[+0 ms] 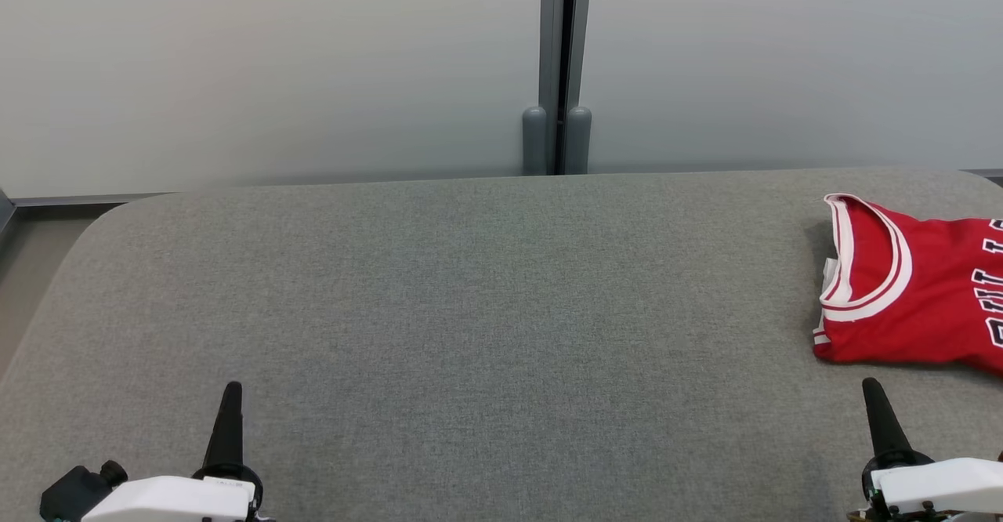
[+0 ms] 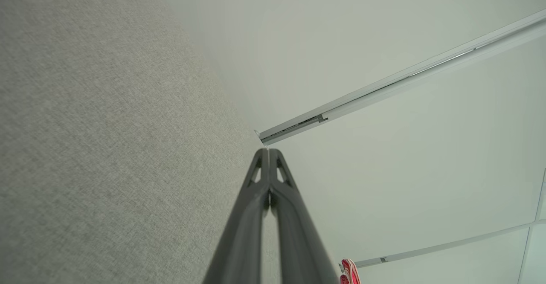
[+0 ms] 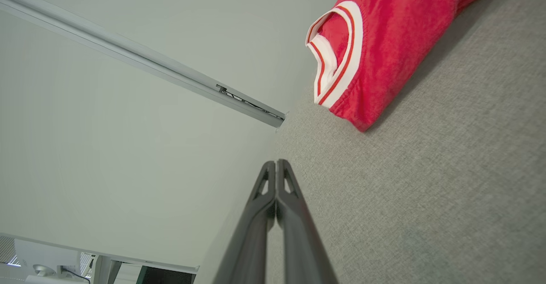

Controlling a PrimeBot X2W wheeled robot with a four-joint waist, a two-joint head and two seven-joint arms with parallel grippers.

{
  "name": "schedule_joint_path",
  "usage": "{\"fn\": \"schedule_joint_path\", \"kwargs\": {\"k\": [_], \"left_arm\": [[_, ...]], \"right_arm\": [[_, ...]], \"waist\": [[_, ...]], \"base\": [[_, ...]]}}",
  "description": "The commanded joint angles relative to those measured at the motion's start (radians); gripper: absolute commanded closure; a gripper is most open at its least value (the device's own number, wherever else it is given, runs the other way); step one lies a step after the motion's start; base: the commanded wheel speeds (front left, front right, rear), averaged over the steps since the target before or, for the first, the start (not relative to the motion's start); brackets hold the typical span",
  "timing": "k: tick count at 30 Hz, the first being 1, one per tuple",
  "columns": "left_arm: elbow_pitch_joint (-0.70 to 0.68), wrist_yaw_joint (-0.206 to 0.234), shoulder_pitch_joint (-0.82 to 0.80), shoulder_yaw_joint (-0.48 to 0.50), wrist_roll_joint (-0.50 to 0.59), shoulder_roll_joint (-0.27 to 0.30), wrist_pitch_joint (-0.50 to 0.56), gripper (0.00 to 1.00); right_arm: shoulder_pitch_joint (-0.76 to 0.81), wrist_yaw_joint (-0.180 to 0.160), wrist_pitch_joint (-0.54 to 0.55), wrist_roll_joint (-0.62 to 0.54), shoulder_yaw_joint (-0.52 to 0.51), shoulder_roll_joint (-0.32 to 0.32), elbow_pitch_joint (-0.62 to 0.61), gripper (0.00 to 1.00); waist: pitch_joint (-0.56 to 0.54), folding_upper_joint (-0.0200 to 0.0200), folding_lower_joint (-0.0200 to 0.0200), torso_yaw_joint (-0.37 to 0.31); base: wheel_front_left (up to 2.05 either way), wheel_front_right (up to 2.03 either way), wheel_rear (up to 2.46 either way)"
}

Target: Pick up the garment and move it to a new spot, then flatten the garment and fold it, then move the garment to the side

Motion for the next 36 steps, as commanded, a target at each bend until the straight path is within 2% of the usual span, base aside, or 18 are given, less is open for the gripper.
{"fn": "schedule_joint_path", "kwargs": {"k": [1, 36], "left_arm": [[-0.011, -0.006, -0.028, 0.008, -0.021, 0.006, 0.004, 1.0], [-0.012, -0.024, -0.102, 0.047, -0.314, 0.008, 0.089, 1.0]], "right_arm": [[-0.021, 0.0, 0.007, 0.025, -0.006, -0.01, -0.005, 1.0], [-0.093, 0.0, 0.089, 0.345, -0.017, -0.013, 0.013, 1.0]], "waist": [[0.001, 0.0, 0.0, -0.001], [0.025, 0.0, 0.0, -0.019]], "base": [[0.0, 0.0, 0.0], [0.0, 0.0, 0.0]]}}
